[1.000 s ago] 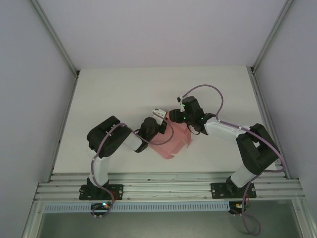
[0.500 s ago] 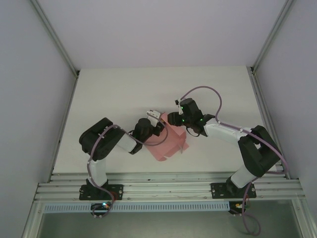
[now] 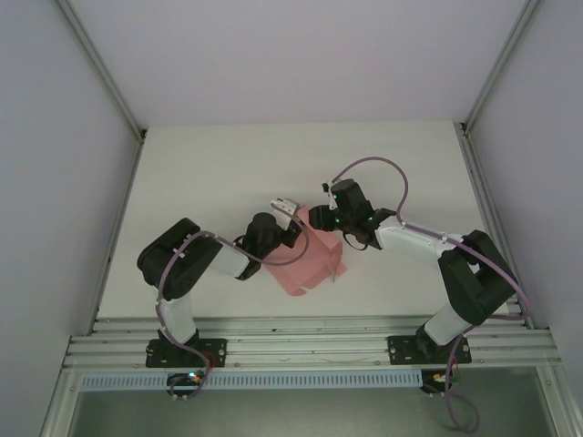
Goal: Assemble paper box
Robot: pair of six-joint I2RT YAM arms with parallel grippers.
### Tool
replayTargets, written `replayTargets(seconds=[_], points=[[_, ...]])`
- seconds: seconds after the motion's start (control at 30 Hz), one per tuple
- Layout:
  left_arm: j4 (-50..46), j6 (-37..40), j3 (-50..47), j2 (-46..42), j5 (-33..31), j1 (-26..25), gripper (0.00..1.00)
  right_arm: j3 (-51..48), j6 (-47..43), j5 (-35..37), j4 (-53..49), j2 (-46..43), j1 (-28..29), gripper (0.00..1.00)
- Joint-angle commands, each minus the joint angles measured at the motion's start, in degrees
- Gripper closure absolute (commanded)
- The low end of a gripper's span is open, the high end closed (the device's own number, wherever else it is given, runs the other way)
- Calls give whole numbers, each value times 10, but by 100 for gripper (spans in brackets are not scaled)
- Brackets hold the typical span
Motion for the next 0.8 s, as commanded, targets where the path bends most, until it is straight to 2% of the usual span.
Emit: replayTargets(seconds=[0.0,0.1,0.17,0.2,0.3,0.47,0.53,0.57,0.7,0.77], points=[[-4,21,12,16,-26,10,77,-21,-15,0,-89,19,1,55],[0,28,15,19,-27,10,86,-25,-15,1,-82,16,1,55],[3,28,15,21,-26,9,99,-25,-17,2,-81,13,1,53],[5,28,15,21,-28,8,100,-25,-17,1,-80,11,1,52],[20,28,6,13,-45,4,100,-23,-18,3,-77,1,-1,49],[1,18,-6,-35,-106,-5,100,-13,-32,41,-78,-48,-12,32],[-42,10,-2,-67,-135,-9,100,-12,-39,77,-83,-82,-13,8],[-66,5,1,-82,-154,-11,100,-14,-42,94,-87,-97,-13,0],[-155,-23,12,-141,-214,-14,100,-39,-48,163,-101,-178,-15,1],[-199,-36,21,-165,-236,-15,100,-58,-52,175,-104,-216,-15,0]])
